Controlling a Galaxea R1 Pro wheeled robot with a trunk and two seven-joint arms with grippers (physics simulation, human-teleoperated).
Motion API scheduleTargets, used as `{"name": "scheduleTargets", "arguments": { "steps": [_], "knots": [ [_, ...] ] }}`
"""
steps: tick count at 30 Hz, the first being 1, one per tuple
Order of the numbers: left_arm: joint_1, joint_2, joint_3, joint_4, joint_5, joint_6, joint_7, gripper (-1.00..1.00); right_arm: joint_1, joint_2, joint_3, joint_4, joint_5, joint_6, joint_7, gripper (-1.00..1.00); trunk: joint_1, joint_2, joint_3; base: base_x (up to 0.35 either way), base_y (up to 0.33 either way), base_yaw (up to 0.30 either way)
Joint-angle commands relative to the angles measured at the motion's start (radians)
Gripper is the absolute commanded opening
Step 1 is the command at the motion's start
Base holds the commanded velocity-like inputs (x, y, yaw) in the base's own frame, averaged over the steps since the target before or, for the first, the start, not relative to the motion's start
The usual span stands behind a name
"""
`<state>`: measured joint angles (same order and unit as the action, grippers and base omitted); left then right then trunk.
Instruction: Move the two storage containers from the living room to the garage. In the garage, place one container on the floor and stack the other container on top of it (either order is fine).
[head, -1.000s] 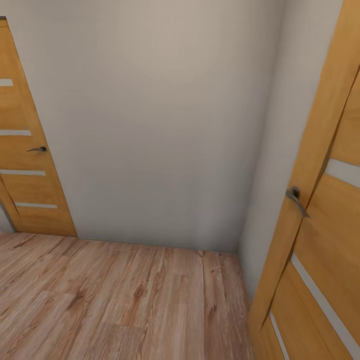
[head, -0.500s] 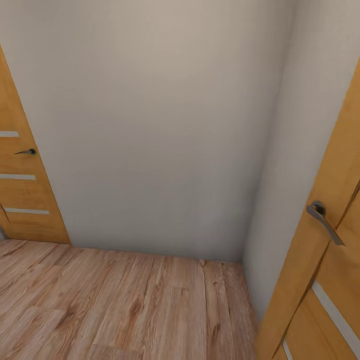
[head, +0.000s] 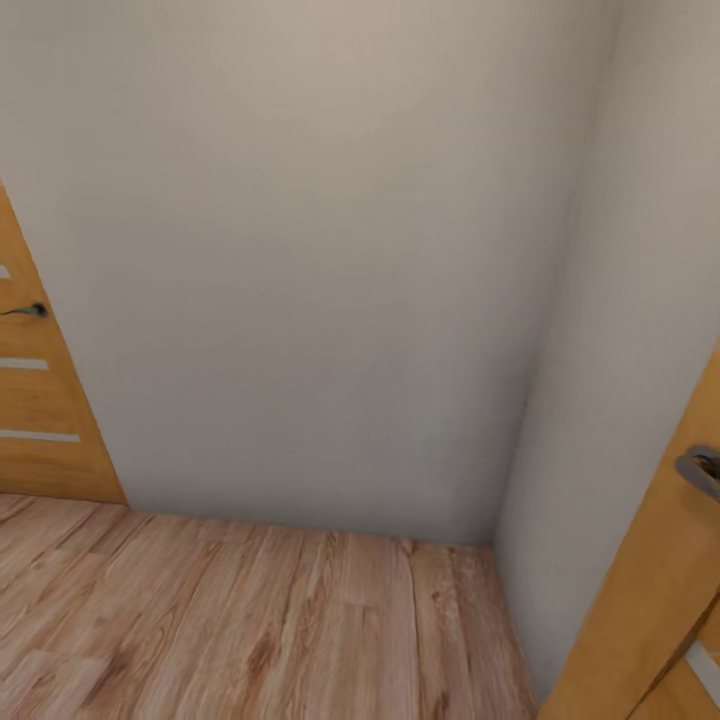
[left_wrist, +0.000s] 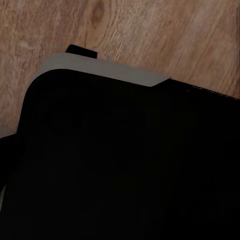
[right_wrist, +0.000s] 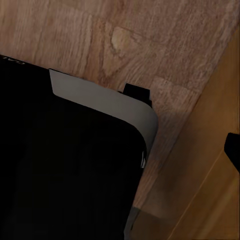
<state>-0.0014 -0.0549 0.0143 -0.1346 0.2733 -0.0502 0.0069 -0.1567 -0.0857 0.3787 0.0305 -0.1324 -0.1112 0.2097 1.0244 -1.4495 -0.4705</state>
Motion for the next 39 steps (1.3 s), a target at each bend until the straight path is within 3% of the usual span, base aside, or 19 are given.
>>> {"name": "scheduleTargets", "arguments": {
  "steps": [1,18,33,39],
  "knots": [
    [0.000,0.000,0.001,0.000,0.004,-0.002,0.001,1.00,-0.001,0.001,0.009,0.003,-0.010,-0.006,0.005,1.00,0.001,0.000,-0.001,0.321,0.000,0.000],
    [0.000,0.000,0.001,0.000,0.004,-0.003,0.001,1.00,-0.001,0.006,0.011,0.003,-0.009,0.003,0.005,1.00,0.001,0.000,-0.001,0.319,0.000,0.010],
    [0.000,-0.002,0.001,0.000,0.003,-0.003,0.001,1.00,-0.001,0.009,0.011,0.003,-0.009,-0.001,0.002,1.00,0.001,0.000,-0.001,0.167,0.000,0.259],
    [0.000,-0.002,0.001,0.000,0.003,-0.003,0.001,1.00,-0.001,0.017,0.006,0.002,-0.019,-0.004,-0.053,1.00,0.001,0.000,-0.001,0.004,0.000,0.273]
  ]
}}
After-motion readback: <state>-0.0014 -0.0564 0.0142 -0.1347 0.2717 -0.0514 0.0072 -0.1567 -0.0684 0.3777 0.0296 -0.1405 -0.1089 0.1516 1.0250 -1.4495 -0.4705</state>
